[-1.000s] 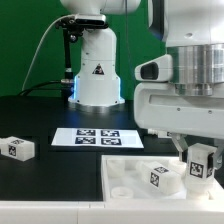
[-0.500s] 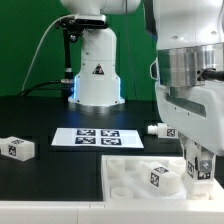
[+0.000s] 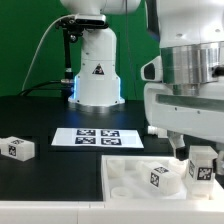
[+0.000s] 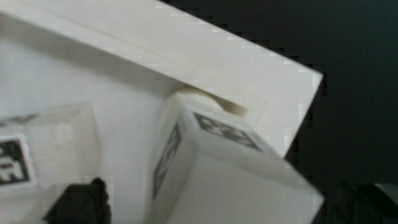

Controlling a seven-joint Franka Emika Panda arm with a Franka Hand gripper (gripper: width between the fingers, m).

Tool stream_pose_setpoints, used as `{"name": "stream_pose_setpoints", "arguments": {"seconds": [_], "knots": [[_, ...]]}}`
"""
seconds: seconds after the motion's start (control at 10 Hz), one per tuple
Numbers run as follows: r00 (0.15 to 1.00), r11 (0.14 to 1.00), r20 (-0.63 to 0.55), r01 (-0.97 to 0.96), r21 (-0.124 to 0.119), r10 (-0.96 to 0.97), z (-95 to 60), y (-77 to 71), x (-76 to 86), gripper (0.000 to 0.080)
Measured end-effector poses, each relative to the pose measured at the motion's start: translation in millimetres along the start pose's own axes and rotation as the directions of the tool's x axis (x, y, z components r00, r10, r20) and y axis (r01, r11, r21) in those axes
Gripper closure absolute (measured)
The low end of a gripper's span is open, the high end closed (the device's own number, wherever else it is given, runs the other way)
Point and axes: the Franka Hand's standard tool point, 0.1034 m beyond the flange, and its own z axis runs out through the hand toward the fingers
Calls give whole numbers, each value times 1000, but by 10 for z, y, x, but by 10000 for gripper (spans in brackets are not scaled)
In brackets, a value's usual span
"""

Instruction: Assemble one leg

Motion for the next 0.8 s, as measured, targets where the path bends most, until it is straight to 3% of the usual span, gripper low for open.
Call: {"name": "stream_pose_setpoints", "arguments": {"seconds": [0.4,0.5,0.6,0.7,0.8], "knots": [[930,929,10,368,-18,-368,-4,31,24,150],[855,854,17,519,-32,-519,-19,48,58,150],[718,717,20,695,-45,-695,-29,31,77,150],[644,643,24,765,-42,-765,-20,45,103,150],[704,703,21,710,-42,-710,-19,45,100,150]]}}
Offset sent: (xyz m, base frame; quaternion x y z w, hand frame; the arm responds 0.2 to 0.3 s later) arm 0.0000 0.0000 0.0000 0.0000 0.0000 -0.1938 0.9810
